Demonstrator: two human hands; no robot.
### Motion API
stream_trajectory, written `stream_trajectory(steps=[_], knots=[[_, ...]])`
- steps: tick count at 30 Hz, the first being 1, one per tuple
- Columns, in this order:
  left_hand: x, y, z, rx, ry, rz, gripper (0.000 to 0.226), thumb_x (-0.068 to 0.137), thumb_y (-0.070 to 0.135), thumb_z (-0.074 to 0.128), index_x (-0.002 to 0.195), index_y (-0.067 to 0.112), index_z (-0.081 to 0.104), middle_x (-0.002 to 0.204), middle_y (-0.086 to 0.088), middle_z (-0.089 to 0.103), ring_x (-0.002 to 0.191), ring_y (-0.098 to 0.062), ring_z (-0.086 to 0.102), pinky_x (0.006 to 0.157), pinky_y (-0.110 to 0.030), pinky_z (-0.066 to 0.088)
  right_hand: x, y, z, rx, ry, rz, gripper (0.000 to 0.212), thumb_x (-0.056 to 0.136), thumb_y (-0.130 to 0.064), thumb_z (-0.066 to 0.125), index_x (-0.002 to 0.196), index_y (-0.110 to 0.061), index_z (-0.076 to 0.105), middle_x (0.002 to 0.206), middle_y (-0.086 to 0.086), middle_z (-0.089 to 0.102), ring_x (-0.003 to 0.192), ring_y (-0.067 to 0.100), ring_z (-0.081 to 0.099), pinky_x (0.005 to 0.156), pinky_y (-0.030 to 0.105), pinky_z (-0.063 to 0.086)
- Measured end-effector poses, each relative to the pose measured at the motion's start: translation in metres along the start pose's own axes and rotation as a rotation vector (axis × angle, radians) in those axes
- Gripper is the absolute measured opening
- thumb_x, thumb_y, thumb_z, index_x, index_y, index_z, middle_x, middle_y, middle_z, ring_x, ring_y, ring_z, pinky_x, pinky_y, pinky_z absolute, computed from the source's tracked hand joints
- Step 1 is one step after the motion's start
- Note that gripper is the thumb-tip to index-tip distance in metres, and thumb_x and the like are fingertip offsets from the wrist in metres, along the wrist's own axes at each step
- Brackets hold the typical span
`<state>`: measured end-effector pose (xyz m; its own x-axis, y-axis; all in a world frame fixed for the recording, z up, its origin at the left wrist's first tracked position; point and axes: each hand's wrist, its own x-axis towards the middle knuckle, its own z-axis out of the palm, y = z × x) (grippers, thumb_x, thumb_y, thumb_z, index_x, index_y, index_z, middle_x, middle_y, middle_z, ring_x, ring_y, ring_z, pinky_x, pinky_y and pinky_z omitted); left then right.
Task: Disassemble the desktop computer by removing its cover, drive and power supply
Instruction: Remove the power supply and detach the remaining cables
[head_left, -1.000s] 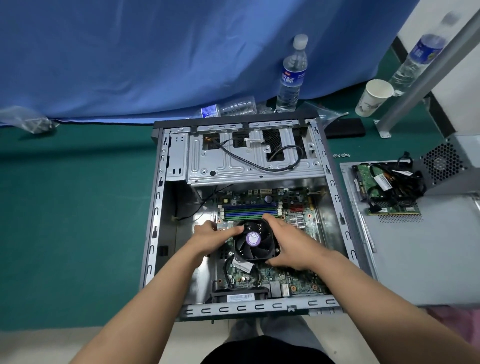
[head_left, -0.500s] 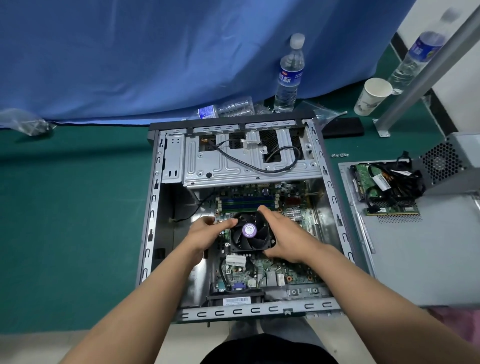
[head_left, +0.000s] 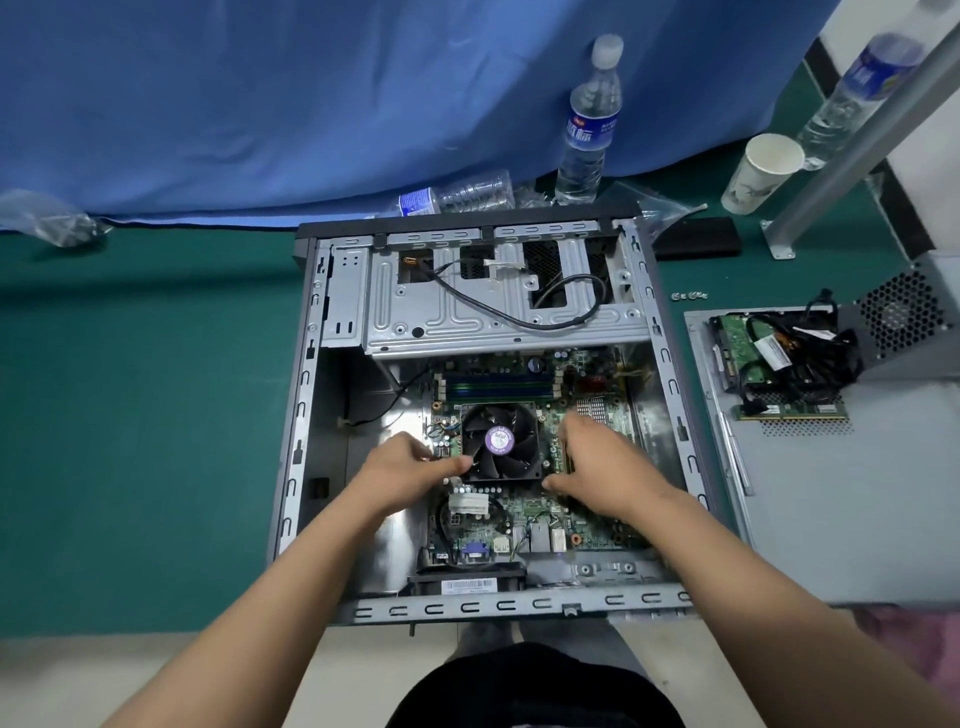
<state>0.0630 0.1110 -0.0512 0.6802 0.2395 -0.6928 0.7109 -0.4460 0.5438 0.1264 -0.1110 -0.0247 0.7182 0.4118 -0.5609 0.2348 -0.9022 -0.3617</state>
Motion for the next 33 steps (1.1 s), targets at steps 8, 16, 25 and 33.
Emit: stream_trajectory(steps=[8, 16, 25, 33], knots=[[-0.010, -0.004, 0.007, -0.151, -0.285, 0.101, 0.019, 0.085, 0.005, 0.068, 0.069, 0.015, 0.070, 0.058, 0.012, 0.067, 0.058, -0.003, 0.056, 0.058, -0.015, 0.043, -0.004, -0.004, 0.007, 0.045, -0.384, -0.067, 0.038, 0.088, -0.012, 0.062, 0.124, -0.023, 0.060, 0.133, 0.001, 0.054, 0.106, 0.016, 0.057, 0.100, 0.030, 0.041], [-0.022, -0.003, -0.001, -0.100, -0.372, 0.250, 0.012, 0.083, 0.004, 0.070, 0.076, 0.014, 0.073, 0.071, 0.008, 0.072, 0.068, -0.002, 0.063, 0.067, -0.012, 0.048, -0.007, -0.004, 0.009, 0.195, -0.323, -0.088, 0.020, 0.086, -0.011, 0.065, 0.071, -0.022, 0.059, 0.083, -0.004, 0.067, 0.071, 0.005, 0.062, 0.062, 0.017, 0.048], [-0.030, 0.009, 0.013, 0.139, -0.375, 0.443, 0.020, 0.084, 0.009, 0.070, 0.100, 0.020, 0.073, 0.077, 0.008, 0.070, 0.070, 0.002, 0.060, 0.070, -0.012, 0.044, -0.010, -0.008, 0.009, 0.543, -0.399, -0.054, 0.015, 0.088, 0.003, 0.059, 0.083, -0.011, 0.059, 0.070, 0.002, 0.067, 0.075, 0.023, 0.072, 0.074, 0.031, 0.059], [-0.035, 0.020, 0.019, 0.280, -0.498, 0.538, 0.026, 0.085, 0.002, 0.067, 0.106, 0.016, 0.074, 0.096, 0.004, 0.073, 0.084, -0.002, 0.064, 0.086, -0.020, 0.051, -0.020, -0.003, 0.009, 0.438, -0.560, -0.074, 0.026, 0.087, 0.004, 0.060, 0.111, -0.003, 0.061, 0.077, 0.007, 0.068, 0.065, 0.010, 0.070, 0.064, 0.022, 0.056]])
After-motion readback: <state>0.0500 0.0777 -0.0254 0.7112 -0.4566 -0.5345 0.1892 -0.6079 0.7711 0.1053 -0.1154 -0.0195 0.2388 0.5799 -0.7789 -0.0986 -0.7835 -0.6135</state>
